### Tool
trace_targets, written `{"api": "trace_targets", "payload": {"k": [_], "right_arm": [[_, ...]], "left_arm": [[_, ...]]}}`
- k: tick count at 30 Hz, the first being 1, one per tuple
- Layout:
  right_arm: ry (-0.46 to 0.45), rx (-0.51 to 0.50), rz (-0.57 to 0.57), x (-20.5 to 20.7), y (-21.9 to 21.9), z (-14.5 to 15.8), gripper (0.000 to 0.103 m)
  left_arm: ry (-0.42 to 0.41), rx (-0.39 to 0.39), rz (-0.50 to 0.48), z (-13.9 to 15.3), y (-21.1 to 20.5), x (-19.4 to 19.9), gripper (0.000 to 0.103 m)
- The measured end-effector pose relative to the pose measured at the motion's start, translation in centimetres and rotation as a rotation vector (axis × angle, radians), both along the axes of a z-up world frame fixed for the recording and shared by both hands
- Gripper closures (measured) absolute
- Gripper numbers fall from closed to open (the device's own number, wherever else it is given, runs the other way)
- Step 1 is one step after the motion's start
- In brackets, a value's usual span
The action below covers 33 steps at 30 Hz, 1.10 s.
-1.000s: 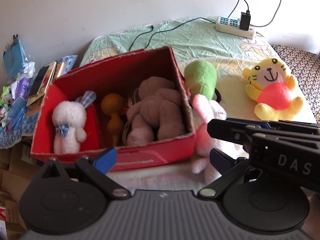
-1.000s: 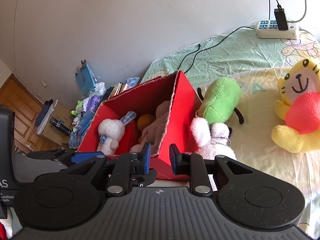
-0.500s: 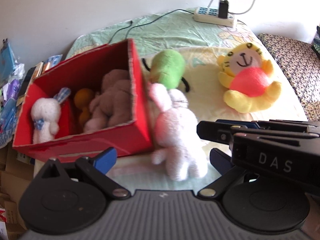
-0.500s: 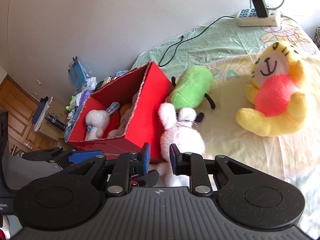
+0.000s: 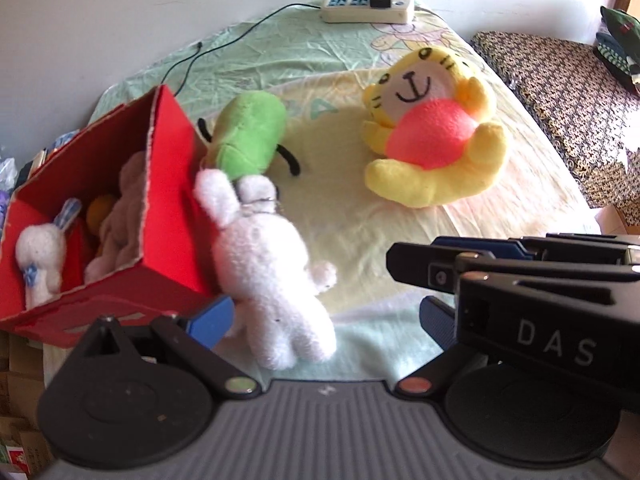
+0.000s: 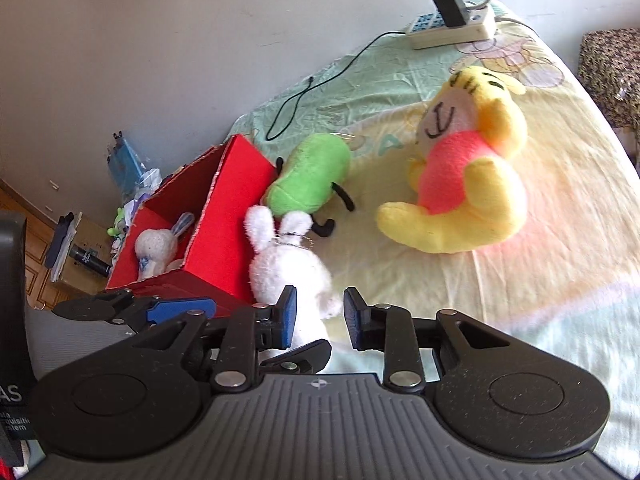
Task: Organize objects
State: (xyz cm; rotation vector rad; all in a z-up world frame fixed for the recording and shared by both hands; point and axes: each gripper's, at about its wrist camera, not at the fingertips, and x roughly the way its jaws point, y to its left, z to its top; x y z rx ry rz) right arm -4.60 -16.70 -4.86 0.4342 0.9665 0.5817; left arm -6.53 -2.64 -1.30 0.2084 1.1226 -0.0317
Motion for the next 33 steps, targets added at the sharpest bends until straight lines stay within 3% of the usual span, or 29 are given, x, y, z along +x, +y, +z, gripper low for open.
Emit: {"api": "trace_targets", "payload": {"k": [20,33], "right_arm": [[0.148,-0.009,-0.174,1.7,-5.4,-4.1,0.073],[0.207,0.007,-0.32,3.3,-8.5,-5.5,0.073]], "left_arm": [[0.082,-0.031,-0.125,-3.6,-4.4,2.8,0.003],[0.06,-0.058,-0.192,-3.5,-5.4,5.4,0.003]]}}
